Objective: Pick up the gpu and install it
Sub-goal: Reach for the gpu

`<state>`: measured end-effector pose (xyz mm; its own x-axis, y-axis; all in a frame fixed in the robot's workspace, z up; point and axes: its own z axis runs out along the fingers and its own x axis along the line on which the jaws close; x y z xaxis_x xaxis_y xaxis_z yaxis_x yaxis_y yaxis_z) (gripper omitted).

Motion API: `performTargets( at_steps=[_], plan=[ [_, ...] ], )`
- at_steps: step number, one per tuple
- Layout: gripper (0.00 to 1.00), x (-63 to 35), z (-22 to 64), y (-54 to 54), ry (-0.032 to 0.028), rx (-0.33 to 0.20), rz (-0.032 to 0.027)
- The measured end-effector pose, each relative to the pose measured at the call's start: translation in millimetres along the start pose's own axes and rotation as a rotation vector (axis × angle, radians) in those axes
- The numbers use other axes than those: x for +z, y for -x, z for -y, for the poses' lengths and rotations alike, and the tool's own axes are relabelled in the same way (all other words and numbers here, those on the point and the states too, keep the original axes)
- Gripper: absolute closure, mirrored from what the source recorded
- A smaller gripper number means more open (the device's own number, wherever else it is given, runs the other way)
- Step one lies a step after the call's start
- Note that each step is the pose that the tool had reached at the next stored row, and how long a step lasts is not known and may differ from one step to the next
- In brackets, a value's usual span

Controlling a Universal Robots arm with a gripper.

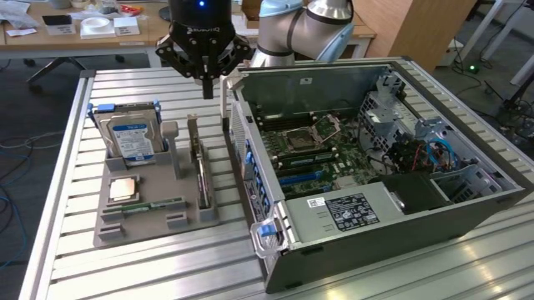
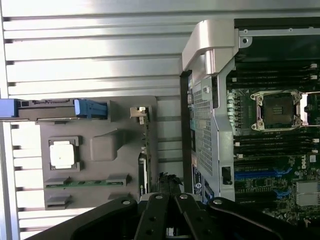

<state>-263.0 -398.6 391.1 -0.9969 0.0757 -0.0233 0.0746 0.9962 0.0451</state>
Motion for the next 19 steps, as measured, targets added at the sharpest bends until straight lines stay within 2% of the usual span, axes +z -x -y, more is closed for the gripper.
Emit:
performTargets(
  at_steps=[6,19],
  plan=[
    [0.89,0.0,0.5,-10.5,0.0001,0.0,0.0001],
    [0.89,-0.1,1.5,-23.6,0.0,0.0,0.0]
  ],
)
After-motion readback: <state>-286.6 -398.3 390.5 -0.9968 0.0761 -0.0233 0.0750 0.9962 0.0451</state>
